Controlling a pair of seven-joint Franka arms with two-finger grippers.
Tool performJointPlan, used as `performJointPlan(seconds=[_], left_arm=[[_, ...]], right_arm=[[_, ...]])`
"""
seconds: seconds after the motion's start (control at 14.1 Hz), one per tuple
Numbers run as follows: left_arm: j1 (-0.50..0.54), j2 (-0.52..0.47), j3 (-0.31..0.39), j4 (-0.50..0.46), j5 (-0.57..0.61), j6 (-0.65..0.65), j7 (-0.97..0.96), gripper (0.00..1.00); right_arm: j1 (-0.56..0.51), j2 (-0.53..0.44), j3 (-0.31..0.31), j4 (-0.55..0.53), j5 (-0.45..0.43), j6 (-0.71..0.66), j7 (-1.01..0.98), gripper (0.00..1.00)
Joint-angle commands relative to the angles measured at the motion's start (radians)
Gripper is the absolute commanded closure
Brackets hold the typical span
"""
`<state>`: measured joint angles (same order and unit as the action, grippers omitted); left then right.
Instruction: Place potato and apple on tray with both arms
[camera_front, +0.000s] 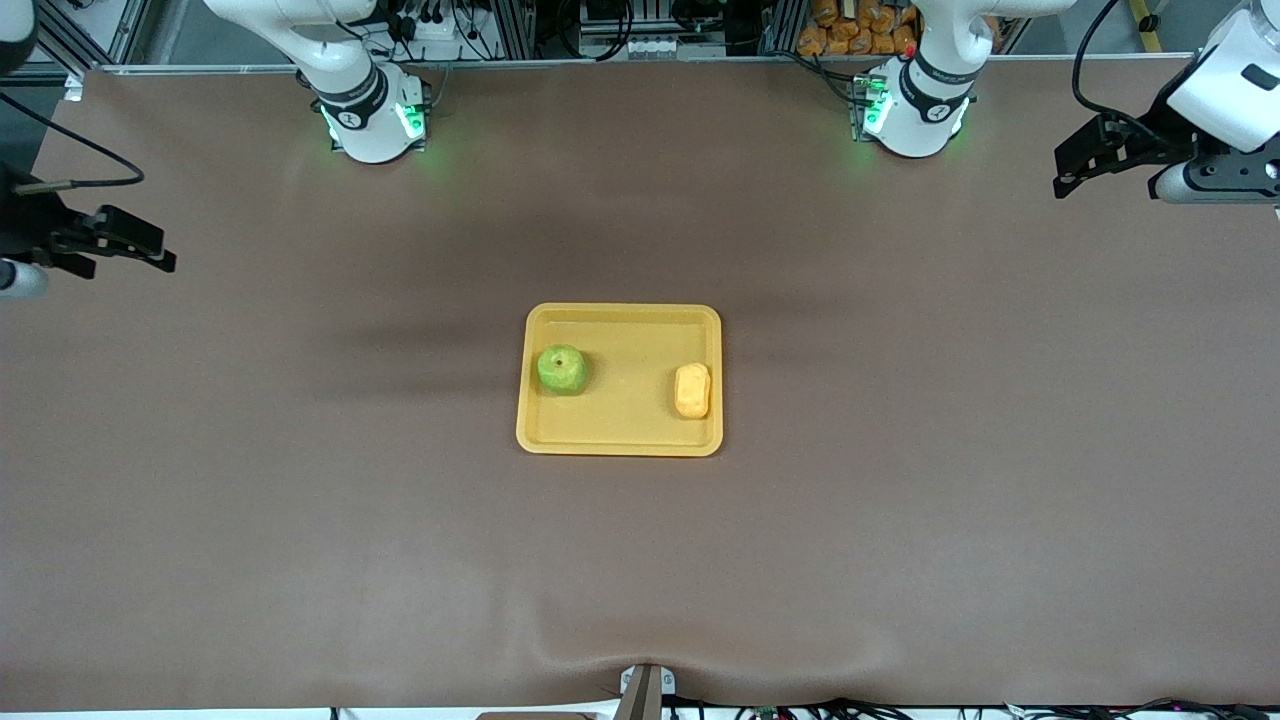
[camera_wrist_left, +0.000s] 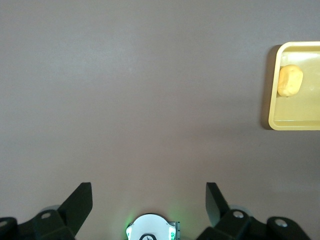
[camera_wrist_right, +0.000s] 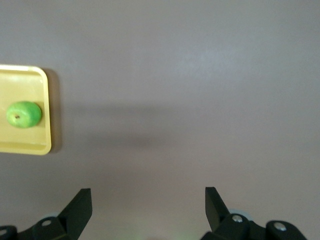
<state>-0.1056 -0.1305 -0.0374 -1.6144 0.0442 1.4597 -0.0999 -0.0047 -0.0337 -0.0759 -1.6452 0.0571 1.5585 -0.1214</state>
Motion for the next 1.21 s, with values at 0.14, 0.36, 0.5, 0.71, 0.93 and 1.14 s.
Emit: performJointPlan(seconds=[0.14,0.36,0.5,0.71,0.93,1.14], left_arm=[[0.004,-0.014,0.002,0.008,-0.018,-0.012,0.012,0.0],[0.004,-0.006,0.002,0.018,-0.02,-0.015,0.011,0.0],[0.004,-0.004,0.002,0.019,-0.02,-0.015,0.011,0.0],[0.004,0.0,0.004,0.024,-0.018,-0.016,0.009,0.0],[0.004,0.005,0.004,0.025,-0.014,-0.016,0.009,0.0],[0.004,0.009,0.007,0.025,-0.012,-0.015,-0.004,0.0]], right_arm=[[-0.023,-0.014,0.022,0.067,-0.013,-0.018,0.08,0.0],[-0.012,-0.015,0.019,0.073,-0.016,-0.084,0.175,0.0],[-0.009,-0.014,0.022,0.088,-0.016,-0.083,0.189,0.0],[-0.008,-0.014,0.024,0.097,-0.023,-0.074,0.186,0.0],[0.019,-0.012,0.03,0.113,-0.048,-0.083,0.19,0.0],[0.019,-0.012,0.03,0.11,-0.046,-0.084,0.19,0.0]])
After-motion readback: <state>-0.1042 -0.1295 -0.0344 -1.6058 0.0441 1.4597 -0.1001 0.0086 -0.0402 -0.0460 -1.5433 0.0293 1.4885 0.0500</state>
